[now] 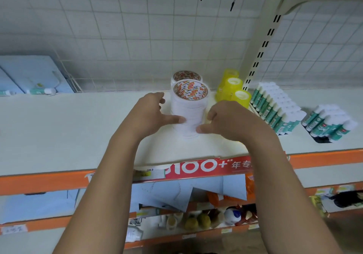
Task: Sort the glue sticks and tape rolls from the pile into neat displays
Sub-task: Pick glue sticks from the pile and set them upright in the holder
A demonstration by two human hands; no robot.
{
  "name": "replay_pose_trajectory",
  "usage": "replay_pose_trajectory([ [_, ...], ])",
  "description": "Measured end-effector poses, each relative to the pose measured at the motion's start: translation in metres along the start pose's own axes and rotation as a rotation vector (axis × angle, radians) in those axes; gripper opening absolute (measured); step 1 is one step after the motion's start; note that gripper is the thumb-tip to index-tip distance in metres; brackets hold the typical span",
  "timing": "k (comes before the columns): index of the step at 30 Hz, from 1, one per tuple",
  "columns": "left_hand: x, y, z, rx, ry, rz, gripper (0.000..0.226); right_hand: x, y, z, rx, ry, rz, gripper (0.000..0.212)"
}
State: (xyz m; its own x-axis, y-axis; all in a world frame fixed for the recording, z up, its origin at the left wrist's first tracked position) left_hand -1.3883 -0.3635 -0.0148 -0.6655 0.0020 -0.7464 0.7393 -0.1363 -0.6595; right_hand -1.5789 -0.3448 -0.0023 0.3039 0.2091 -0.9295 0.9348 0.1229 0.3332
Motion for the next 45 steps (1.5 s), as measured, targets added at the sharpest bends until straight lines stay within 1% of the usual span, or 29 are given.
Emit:
replay_pose_trajectory([
  [1, -0.003, 0.01, -0.005, -0.03, 0.003, 0.034, 0.085, 0.006, 0.009, -0.005, -0.043, 0.039, -0.018, 0.044],
  [2, -0.007, 0.019, -0.011, -0.048, 0.006, 0.065, 0.082, 0.012, 0.022, -0.01, -0.096, 0.069, -0.006, 0.034],
  [4, -0.019, 0.037, -0.026, -0.056, 0.005, 0.12, 0.064, 0.025, 0.057, -0.013, -0.21, 0.091, 0.037, 0.018],
  [6, -0.032, 0.052, -0.04, -0.064, -0.005, 0.141, 0.05, 0.035, 0.089, -0.01, -0.293, 0.038, 0.054, 0.009],
  [8, -0.056, 0.076, -0.058, -0.109, -0.042, 0.153, 0.045, 0.047, 0.13, -0.002, -0.358, -0.03, 0.06, 0.014],
  [10, -0.084, 0.104, -0.079, -0.159, -0.096, 0.168, 0.045, 0.063, 0.172, 0.005, -0.408, -0.057, 0.087, 0.018],
  [13, -0.128, 0.146, -0.113, -0.223, -0.172, 0.188, 0.042, 0.089, 0.233, 0.01, -0.473, -0.044, 0.124, 0.022],
  [17, -0.182, 0.198, -0.156, -0.284, -0.239, 0.205, 0.039, 0.124, 0.314, 0.008, -0.559, -0.022, 0.116, 0.029],
  [22, -0.242, 0.257, -0.196, -0.336, -0.269, 0.283, 0.037, 0.163, 0.407, 0.01, -0.602, 0.011, 0.13, 0.031],
  [25, -0.267, 0.286, -0.21, -0.347, -0.279, 0.292, 0.032, 0.183, 0.446, 0.011, -0.604, 0.016, 0.145, 0.031],
  [31, -0.284, 0.322, -0.201, -0.313, -0.253, 0.281, 0.028, 0.2, 0.475, 0.03, -0.563, 0.018, 0.134, 0.029],
  [36, -0.29, 0.331, -0.163, -0.237, -0.267, 0.256, 0.027, 0.193, 0.477, 0.065, -0.536, -0.039, 0.151, 0.024],
  [39, -0.293, 0.341, -0.134, -0.232, -0.256, 0.289, 0.026, 0.188, 0.475, 0.091, -0.501, -0.08, 0.102, 0.028],
  [45, -0.295, 0.362, -0.088, -0.209, -0.259, 0.323, 0.03, 0.184, 0.471, 0.137, -0.411, -0.12, 0.03, 0.033],
])
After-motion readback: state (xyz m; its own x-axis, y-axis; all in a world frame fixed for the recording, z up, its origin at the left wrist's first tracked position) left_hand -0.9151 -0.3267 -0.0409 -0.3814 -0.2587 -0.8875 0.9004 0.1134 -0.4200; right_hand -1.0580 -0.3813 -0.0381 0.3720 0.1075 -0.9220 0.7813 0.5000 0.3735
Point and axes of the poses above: each hand's wrist, its own z-axis towards the middle knuckle, its own x-axis out of the palm, y = z × x, the point moved 8 cm from there along z, towards the middle knuckle, and after that the axes turned 1 degree about y, right-handed, at the moved point
